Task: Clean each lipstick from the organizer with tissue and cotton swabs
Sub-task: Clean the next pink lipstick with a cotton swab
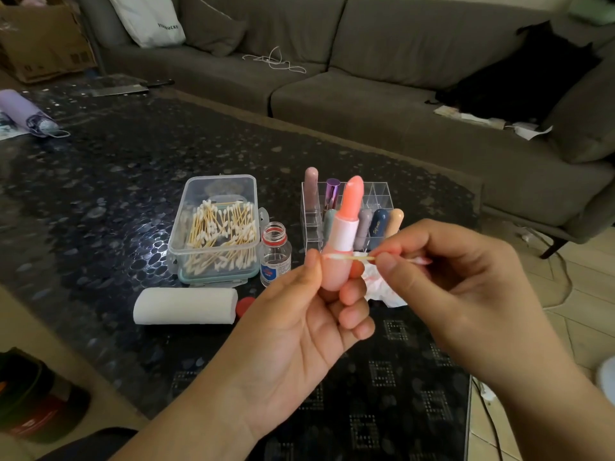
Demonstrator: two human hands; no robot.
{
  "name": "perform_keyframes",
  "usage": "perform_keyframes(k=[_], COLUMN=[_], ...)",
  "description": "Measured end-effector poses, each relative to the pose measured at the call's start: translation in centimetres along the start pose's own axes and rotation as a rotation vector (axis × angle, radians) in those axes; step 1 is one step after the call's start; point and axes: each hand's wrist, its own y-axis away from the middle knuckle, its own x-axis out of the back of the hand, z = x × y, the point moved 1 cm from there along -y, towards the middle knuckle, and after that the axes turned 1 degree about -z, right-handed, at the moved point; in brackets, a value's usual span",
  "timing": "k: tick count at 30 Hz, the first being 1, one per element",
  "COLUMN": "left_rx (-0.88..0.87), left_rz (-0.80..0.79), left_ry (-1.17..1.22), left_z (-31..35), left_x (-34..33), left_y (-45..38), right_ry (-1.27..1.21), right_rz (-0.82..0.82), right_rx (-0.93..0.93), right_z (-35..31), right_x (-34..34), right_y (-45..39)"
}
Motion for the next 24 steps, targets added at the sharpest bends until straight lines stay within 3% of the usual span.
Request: perform_keyframes(k=[5, 18, 24], left_rx=[0.006, -0.035, -0.113], left_rz=[-0.025, -0.033, 0.246], left_ry=[0.036, -0.027, -0.214], left_z=[0.3, 0.2, 0.5], left_x=[0.2, 0.7, 0.8], left_y=[0.1, 0.0, -0.2], right_ry=[-0.127, -0.031, -0.066], right_rz=[0.046, 0.002, 0.083], right_rx=[-0.035, -0.033, -0.158], right_z=[0.3, 0.4, 0.8], right_x=[0.6, 0.1, 1.1], right_y=[-0.2, -0.1, -0.4])
